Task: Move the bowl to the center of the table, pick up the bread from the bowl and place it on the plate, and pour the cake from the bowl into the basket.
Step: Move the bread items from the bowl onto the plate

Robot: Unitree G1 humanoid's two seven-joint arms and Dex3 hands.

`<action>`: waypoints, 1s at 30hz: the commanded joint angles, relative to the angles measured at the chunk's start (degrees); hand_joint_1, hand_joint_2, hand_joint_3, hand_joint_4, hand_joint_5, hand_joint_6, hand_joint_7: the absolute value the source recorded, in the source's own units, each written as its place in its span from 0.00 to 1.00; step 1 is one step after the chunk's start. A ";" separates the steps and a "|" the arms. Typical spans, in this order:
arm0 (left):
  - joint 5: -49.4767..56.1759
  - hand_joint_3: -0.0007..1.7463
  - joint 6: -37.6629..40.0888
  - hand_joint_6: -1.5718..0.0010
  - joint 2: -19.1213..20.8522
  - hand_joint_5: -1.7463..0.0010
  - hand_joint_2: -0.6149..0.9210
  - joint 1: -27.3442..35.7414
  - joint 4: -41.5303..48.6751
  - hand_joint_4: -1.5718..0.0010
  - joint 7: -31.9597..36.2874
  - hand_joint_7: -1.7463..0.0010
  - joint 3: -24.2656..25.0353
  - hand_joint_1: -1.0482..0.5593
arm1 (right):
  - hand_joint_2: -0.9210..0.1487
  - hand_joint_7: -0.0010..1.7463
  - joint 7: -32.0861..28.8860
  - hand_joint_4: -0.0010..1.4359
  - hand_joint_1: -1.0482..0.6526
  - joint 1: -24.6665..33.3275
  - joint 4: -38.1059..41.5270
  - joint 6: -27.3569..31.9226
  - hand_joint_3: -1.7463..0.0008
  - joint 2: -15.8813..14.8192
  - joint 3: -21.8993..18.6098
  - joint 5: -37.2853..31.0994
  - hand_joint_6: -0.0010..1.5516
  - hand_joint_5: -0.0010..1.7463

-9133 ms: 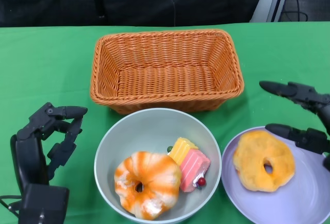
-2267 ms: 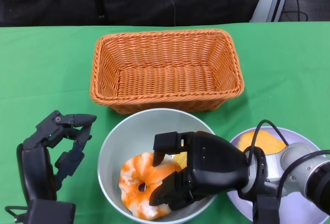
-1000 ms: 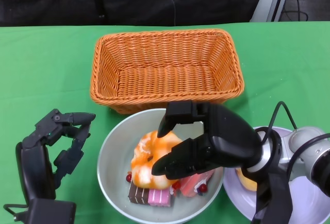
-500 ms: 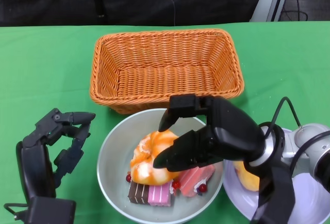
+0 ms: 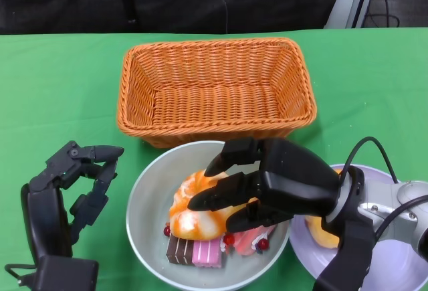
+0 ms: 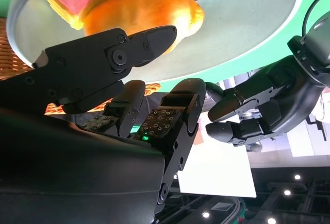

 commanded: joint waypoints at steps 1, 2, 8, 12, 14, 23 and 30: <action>-0.08 0.14 -0.20 0.41 0.86 0.24 1.00 0.24 -0.15 0.49 0.73 0.56 0.34 0.52 | 0.06 0.00 4.26 0.52 0.33 1.33 -2.11 1.73 1.00 -0.99 -1.03 1.39 0.52 0.30; -0.14 0.14 -0.25 0.41 0.90 0.24 1.00 0.24 -0.14 0.49 0.66 0.56 0.34 0.52 | 0.05 0.00 6.98 0.51 0.29 1.85 -3.40 3.09 1.00 -1.25 -1.10 1.72 0.48 0.25; -0.25 0.14 -0.29 0.41 0.94 0.25 1.00 0.23 -0.12 0.49 0.55 0.56 0.32 0.53 | 0.04 0.00 13.56 0.53 0.25 3.94 -7.66 5.94 1.00 -1.71 -2.39 3.50 0.44 0.16; -0.48 0.14 -0.26 0.41 0.94 0.25 1.00 0.25 -0.05 0.49 0.33 0.56 0.27 0.53 | 0.04 0.00 15.46 0.54 0.25 4.84 -9.09 7.00 1.00 -1.65 -3.16 3.59 0.44 0.15; -0.77 0.14 -0.24 0.41 0.95 0.25 1.00 0.27 0.04 0.49 0.03 0.56 0.20 0.53 | 0.04 0.00 16.75 0.53 0.22 5.49 -10.22 8.19 1.00 -1.68 -3.44 3.53 0.39 0.13; -0.59 0.15 -0.78 0.42 1.00 0.26 1.00 0.09 0.72 0.49 0.28 0.56 0.14 0.53 | 0.05 0.00 18.61 0.52 0.19 6.83 -13.34 11.35 1.00 -1.99 -3.37 2.38 0.37 0.10; -0.97 0.15 -0.64 0.42 0.91 0.25 1.00 0.18 0.74 0.48 0.01 0.56 0.13 0.51 | 0.04 0.00 17.26 0.50 0.19 7.13 -14.68 13.23 1.00 -1.72 -3.13 0.35 0.37 0.08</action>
